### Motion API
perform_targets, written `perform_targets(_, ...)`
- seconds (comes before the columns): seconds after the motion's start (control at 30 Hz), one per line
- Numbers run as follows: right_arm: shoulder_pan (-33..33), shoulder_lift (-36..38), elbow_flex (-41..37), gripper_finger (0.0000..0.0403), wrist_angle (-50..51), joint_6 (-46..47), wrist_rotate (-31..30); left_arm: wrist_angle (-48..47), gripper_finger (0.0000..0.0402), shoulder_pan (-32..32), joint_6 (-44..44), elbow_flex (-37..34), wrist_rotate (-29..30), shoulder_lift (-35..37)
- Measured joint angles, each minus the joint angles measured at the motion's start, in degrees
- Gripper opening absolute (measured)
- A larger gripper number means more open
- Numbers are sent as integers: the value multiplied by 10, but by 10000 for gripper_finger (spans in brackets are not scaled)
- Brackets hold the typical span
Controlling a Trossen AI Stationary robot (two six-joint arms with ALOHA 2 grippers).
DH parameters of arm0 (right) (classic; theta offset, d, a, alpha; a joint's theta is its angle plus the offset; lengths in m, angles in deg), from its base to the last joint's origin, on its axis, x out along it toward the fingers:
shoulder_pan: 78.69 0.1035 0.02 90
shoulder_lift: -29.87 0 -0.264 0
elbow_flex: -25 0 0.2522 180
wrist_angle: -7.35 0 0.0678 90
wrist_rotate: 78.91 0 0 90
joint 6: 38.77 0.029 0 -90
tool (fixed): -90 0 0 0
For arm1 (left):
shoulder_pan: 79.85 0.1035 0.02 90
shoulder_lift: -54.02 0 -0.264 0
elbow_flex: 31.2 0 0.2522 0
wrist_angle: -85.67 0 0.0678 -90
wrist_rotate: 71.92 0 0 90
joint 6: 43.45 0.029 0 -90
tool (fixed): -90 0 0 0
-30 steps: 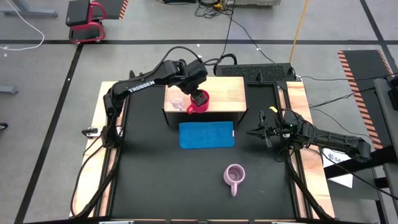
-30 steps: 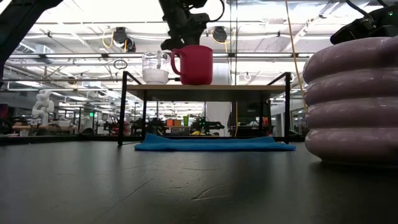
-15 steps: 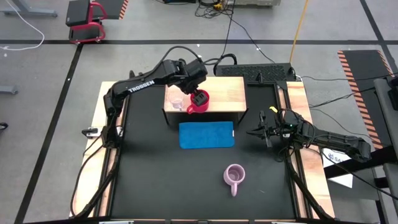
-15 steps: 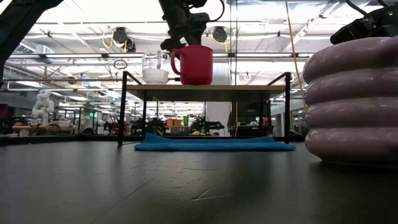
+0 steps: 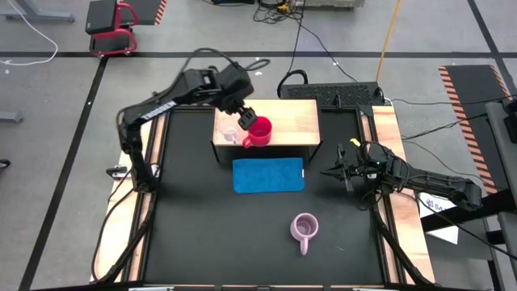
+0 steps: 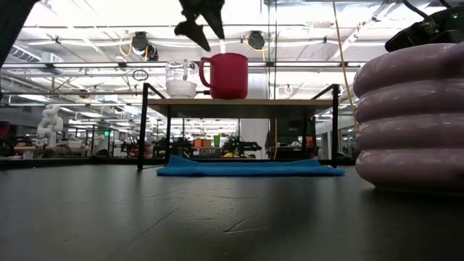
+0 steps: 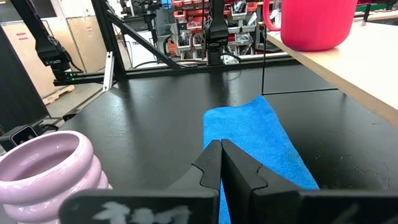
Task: Stack small to large cups/mugs on shelf
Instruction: Put the red mug on the shelf
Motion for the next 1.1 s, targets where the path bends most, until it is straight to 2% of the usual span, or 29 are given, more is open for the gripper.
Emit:
perform_targets(0.17, 0, -1, 0, 0, 0, 0, 0, -7, 296, -4, 6, 0, 15, 67)
perform_targets(0.27, 0, -2, 0, 0, 0, 0, 0, -28, 268, -14, 7, 0, 38, 105)
perform_targets(0.4, 0, -3, 0, 0, 0, 0, 0, -88, 197, -38, -6, 0, 90, 149)
perform_targets(0.63, 0, -7, 0, 0, -1, -2, 0, -174, 29, -114, -54, 0, 186, 197)
perform_targets(0.67, 0, -7, 0, 0, -1, -2, 0, -180, 15, -127, -59, 0, 201, 202)
perform_targets(0.87, 0, -7, 0, 0, -1, -2, 0, -176, 5, -210, -108, -20, 279, 234)
perform_targets(1.1, 0, -7, 0, 0, -2, -2, 0, -150, 3, -279, -179, -128, 390, 308)
